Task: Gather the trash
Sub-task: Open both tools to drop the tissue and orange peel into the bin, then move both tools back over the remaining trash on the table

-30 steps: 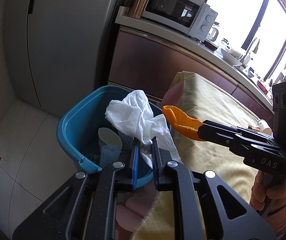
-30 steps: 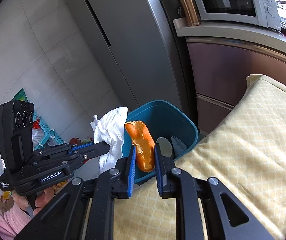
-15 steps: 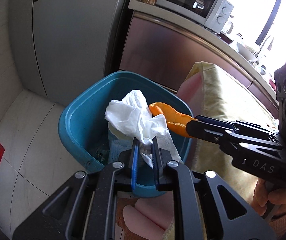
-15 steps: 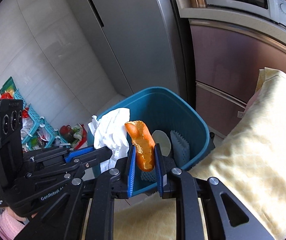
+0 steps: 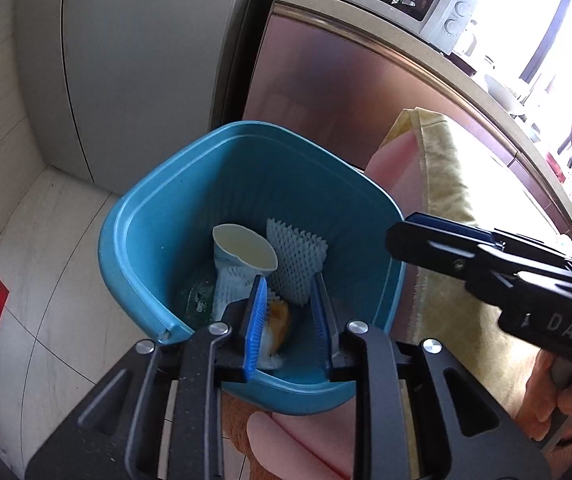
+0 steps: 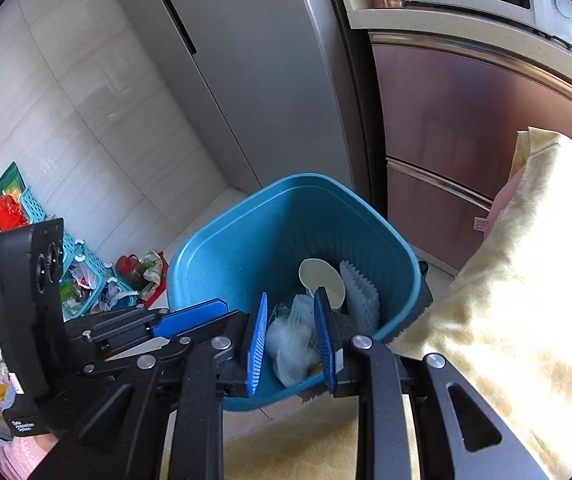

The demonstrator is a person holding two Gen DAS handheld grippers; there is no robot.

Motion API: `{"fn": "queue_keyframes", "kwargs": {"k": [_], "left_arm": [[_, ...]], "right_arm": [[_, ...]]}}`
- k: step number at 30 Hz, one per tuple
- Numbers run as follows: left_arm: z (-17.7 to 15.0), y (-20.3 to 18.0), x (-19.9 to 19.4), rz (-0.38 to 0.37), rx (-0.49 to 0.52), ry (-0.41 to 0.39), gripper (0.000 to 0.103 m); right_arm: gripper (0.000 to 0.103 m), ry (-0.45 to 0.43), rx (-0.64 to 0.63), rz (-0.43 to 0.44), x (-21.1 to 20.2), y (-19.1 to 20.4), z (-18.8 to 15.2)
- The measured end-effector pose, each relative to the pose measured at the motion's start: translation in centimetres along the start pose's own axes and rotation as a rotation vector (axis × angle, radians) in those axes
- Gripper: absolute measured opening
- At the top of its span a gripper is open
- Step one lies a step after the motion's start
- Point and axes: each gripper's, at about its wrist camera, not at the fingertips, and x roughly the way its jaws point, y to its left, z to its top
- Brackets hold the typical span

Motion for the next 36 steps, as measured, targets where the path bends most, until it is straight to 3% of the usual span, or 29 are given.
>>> {"fn": "queue_keyframes", "kwargs": {"k": [8, 15, 25, 30, 36], "left_arm": [[-0.6, -2.3, -2.8, -0.038, 0.072, -0.085, 0.038], [-1.6, -7.3, -5.6, -0.153, 0.194, -0.147, 0.046], [-3.4, -15.8, -5.7, -0.307, 0.331, -0.103, 0.047], [-4.4, -20.1, -4.8, -0.363, 0.388, -0.059, 0.049], [-4.5, -24.2, -2.1, -0.394, 0.422, 0.022, 0.053]], "right_arm": [[0.025, -0.078, 0.031, 0.037, -4.4, -1.0, -1.4], [0.033, -0.170, 0.013, 0.019, -10.6, -1.7, -4.1], [0.037, -0.276, 0.090, -0.073, -19.3, -6.5, -8.7], [0.044, -0.327, 0.165, -0.175, -23.4, -10.6, -11.0], [0.045, -0.373, 0.316, -0.284, -27.4, -16.9, -13.5]]}}
